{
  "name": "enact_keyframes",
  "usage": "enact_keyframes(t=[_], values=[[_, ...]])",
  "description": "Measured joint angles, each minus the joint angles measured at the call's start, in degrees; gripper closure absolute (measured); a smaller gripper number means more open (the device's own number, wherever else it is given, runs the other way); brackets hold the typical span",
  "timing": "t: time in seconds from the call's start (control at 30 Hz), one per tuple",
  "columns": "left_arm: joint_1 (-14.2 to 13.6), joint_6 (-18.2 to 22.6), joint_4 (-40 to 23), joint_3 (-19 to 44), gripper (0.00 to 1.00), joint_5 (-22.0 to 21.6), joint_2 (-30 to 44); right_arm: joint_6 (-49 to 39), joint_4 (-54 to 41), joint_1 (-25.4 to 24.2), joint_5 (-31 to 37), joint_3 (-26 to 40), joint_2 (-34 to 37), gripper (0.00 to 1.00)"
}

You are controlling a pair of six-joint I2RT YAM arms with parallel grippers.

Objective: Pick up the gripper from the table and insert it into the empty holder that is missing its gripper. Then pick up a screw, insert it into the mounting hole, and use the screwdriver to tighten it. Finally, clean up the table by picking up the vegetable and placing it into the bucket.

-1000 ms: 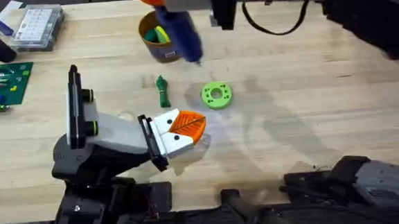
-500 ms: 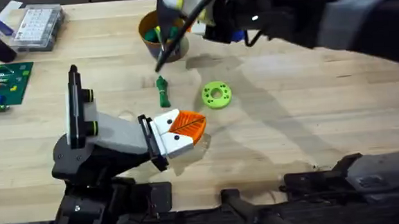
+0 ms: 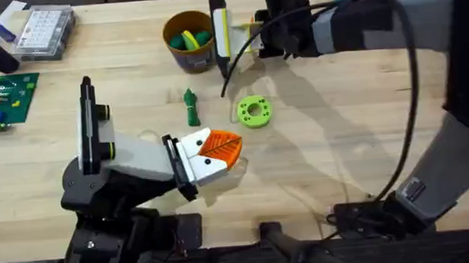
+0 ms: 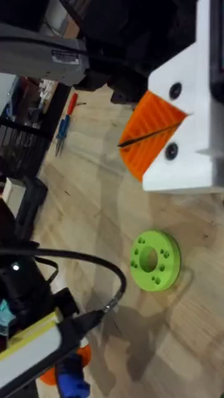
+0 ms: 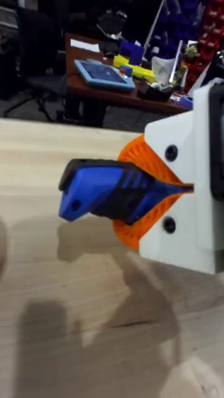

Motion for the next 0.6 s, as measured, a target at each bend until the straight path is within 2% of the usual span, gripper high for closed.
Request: enact_keyframes(t=[0.2, 0.3, 0.37, 0.47, 0.57, 0.6], values=[[0.0, 0.0, 0.0, 0.0, 0.985, 0.0, 0.0, -2.5, 2.2, -2.3, 0.2, 0.0, 3.6, 0.976], [0.0, 0.0, 0.0, 0.0, 0.985, 0.0, 0.0, -2.8, 2.3, -2.8, 0.3, 0.1, 3.7, 0.897], [0.0, 0.0, 0.0, 0.0, 0.985, 0.0, 0.0, -2.9, 2.4, -2.9, 0.4, 0.1, 3.7, 0.749], [0.0, 0.0, 0.0, 0.0, 0.985, 0.0, 0.0, -2.4, 2.8, -2.9, 1.1, 0.7, 3.7, 0.465], [0.0, 0.0, 0.0, 0.0, 0.985, 0.0, 0.0, -1.6, 3.8, -2.7, 2.6, 1.4, 3.4, 0.067], [0.0, 0.0, 0.0, 0.0, 0.985, 0.0, 0.0, -1.1, 3.7, -2.7, 3.2, 1.7, 3.1, 0.028]])
